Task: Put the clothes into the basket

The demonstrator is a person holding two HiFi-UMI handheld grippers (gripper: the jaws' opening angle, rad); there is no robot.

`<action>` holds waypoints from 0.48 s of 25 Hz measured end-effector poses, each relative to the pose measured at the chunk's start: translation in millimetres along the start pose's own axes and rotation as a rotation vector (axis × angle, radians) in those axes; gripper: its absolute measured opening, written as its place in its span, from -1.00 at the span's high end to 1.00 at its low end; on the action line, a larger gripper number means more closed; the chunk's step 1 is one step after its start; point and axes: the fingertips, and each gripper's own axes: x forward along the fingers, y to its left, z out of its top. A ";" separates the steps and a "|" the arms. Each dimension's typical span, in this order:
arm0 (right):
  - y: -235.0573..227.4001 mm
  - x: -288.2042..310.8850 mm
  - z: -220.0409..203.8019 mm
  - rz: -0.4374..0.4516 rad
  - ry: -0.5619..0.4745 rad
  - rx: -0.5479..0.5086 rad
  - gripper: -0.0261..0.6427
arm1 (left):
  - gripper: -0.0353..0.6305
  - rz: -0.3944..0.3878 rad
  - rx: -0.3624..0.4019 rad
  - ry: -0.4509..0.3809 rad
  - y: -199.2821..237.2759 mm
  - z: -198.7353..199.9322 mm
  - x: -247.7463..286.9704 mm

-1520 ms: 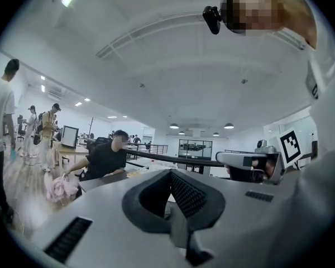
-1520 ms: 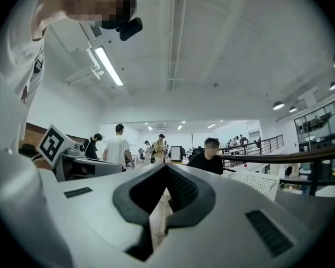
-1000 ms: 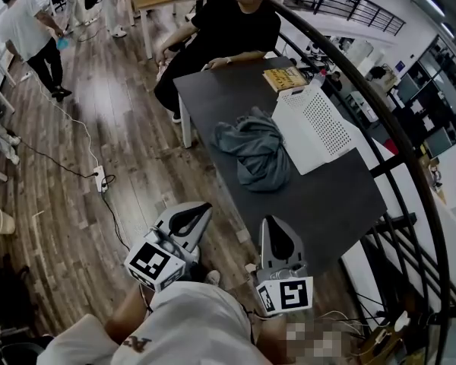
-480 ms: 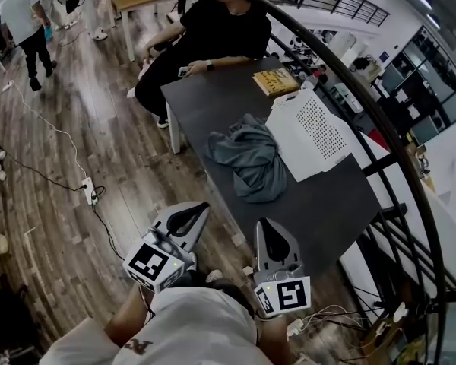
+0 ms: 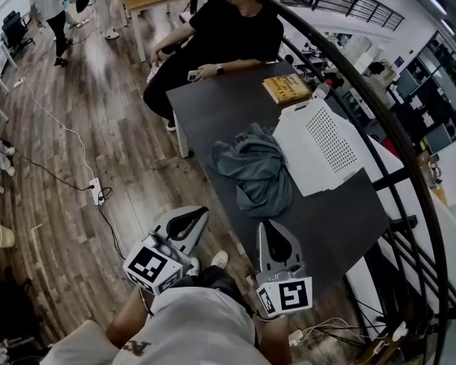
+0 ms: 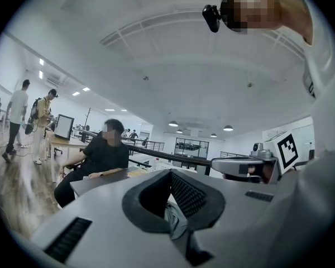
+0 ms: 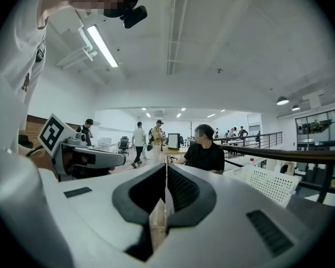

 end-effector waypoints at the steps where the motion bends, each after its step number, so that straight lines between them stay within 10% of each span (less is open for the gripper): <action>1: -4.7 3.3 0.7 0.010 -0.007 0.002 0.86 | 0.92 0.010 0.001 0.001 1.0 1.4 4.0; 12: -51.0 30.9 14.0 0.091 -0.051 -0.027 0.86 | 0.92 0.086 0.038 -0.005 3.1 21.5 48.8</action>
